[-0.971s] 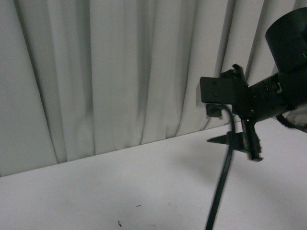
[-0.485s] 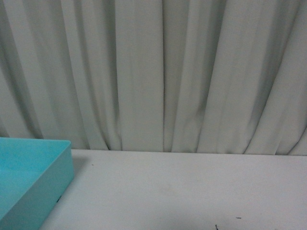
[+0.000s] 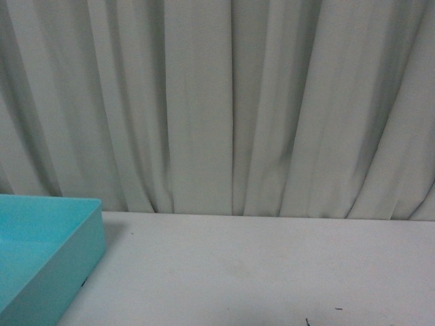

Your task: Wind up and store yellow beetle toy

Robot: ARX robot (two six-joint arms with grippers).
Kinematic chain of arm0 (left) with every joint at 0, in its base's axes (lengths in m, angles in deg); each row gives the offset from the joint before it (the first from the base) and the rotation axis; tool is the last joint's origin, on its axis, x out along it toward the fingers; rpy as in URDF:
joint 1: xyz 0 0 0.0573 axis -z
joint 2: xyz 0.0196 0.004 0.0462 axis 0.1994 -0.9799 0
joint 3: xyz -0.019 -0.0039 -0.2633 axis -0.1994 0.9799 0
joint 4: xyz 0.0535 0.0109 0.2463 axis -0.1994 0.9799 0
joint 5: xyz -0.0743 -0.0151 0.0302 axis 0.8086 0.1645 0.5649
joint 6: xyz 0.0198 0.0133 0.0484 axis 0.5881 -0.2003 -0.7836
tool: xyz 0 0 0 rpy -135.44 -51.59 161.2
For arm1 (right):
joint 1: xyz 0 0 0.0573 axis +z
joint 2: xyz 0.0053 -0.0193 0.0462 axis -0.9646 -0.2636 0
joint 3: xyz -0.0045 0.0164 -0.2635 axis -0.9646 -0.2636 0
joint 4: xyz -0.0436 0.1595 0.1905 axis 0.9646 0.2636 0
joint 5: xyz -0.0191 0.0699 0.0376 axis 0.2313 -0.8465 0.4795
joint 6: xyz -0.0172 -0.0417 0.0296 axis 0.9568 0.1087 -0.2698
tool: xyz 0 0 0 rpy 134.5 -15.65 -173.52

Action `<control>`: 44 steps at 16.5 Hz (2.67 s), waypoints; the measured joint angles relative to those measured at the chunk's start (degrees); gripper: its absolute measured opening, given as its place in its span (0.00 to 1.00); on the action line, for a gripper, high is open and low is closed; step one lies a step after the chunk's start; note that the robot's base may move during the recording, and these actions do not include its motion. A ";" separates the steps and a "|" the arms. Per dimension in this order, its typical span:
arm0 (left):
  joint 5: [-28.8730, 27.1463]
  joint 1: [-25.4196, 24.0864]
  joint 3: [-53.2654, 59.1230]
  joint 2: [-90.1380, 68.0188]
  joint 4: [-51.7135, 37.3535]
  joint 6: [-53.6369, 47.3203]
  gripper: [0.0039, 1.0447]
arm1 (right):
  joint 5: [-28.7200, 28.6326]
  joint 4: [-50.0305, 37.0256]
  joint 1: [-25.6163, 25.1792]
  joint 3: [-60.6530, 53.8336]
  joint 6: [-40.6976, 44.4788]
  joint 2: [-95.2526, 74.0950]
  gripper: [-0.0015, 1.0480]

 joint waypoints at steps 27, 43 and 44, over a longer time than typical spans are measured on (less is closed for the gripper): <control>0.00 0.00 0.00 0.00 0.00 0.00 0.94 | 0.02 23.43 0.00 -1.88 -0.17 25.62 0.30; 14.36 0.48 -40.76 -69.53 13.20 -23.87 0.94 | 0.02 23.41 0.00 -1.88 -0.17 25.55 0.94; 14.93 2.47 -42.73 -71.25 16.59 -30.75 0.94 | 0.02 23.41 0.00 -1.88 -0.17 25.57 0.94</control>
